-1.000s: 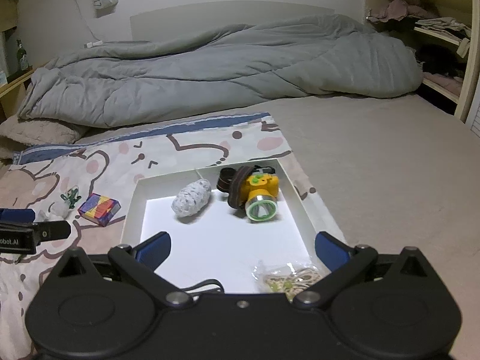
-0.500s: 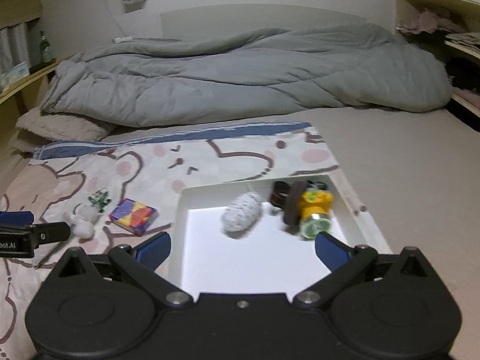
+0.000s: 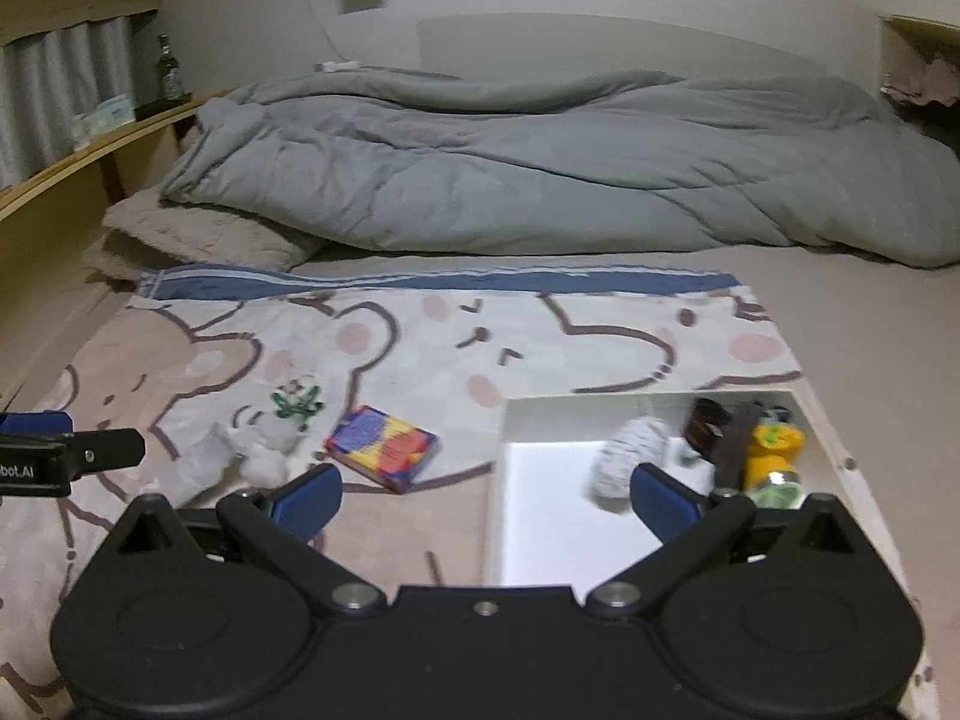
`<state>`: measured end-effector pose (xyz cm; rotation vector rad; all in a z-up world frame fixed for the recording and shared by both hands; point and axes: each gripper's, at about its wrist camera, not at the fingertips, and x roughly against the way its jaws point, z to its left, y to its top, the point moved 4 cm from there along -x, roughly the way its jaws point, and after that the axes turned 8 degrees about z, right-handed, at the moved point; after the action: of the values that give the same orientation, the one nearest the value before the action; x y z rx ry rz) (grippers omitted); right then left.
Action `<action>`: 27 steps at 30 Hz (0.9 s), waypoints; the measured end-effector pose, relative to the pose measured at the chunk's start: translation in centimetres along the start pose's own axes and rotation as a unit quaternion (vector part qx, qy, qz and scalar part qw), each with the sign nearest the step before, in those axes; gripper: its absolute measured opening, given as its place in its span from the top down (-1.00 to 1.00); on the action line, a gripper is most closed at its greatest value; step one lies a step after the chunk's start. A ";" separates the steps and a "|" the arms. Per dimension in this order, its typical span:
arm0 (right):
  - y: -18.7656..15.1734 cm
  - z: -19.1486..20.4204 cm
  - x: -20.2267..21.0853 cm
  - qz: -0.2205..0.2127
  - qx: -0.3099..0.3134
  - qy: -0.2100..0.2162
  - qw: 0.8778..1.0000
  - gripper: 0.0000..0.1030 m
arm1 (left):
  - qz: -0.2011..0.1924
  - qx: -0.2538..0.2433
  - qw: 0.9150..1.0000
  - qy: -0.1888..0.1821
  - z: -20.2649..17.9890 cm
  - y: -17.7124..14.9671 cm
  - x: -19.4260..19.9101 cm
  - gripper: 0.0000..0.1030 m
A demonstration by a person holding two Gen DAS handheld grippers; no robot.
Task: Organize objects
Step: 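Withdraw both tools from the box toward the grey pouch and card box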
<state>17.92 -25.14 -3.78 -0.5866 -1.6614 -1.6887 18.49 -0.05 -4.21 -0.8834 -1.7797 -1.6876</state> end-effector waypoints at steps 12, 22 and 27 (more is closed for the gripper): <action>0.8 4.5 -1.5 -0.001 0.021 0.028 0.999 -1.00 | -0.006 0.009 1.000 0.021 3.5 -0.1 0.8 -1.00; 1.2 5.4 -2.0 -0.002 0.021 0.033 0.999 -1.00 | -0.011 0.010 1.000 0.021 4.7 0.6 1.3 -1.00; 1.3 5.3 -2.3 0.001 0.012 0.032 0.999 -1.00 | -0.011 -0.007 1.000 0.019 5.2 1.1 1.1 -1.00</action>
<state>19.59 -19.47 -4.13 -0.5158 -1.6328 -1.6673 18.91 5.22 -3.09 -0.8346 -1.7608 -1.7218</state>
